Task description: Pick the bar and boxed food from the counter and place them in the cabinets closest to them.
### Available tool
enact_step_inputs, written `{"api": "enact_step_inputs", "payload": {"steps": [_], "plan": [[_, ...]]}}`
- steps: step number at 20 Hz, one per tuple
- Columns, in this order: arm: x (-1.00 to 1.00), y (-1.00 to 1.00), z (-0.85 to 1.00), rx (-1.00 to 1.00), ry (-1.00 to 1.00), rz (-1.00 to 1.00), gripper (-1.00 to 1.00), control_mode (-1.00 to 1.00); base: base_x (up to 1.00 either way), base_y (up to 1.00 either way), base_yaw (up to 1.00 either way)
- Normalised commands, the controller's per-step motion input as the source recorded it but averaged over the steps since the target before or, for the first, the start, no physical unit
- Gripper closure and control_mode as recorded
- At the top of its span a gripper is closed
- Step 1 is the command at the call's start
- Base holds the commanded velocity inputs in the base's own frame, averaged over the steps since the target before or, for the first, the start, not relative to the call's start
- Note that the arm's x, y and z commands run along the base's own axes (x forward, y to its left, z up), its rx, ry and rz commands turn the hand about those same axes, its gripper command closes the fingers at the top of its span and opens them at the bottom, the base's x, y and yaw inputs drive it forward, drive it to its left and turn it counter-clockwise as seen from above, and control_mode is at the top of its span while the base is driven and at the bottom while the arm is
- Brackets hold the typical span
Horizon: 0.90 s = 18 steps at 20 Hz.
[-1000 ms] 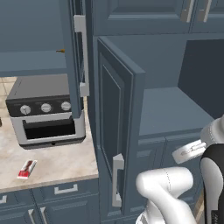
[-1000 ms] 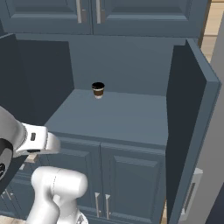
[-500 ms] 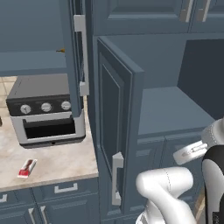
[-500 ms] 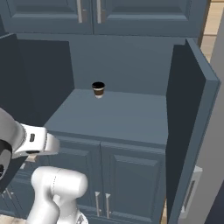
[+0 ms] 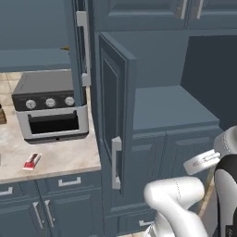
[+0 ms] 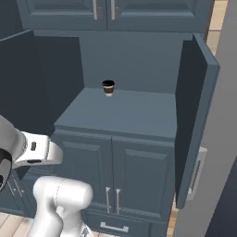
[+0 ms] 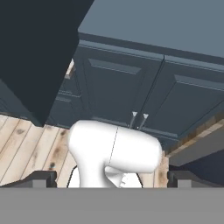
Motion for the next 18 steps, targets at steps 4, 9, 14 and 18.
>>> {"api": "enact_step_inputs", "payload": {"steps": [4, 9, 14, 18], "plan": [[0.00, 0.00, 0.00, 0.00, 0.00, 0.00, -1.00, 1.00, -0.52, 0.00, 0.00], [0.00, 0.00, 0.00, 0.00, 0.00, 0.00, -1.00, 1.00, -0.47, 0.00, 0.00], [0.00, 0.00, 0.00, 0.00, 0.00, 0.00, -1.00, 1.00, -0.29, 0.15, 0.00], [0.00, 0.00, 0.00, 0.00, 0.00, 0.00, -1.00, 1.00, -0.25, 0.29, 0.00]]}}
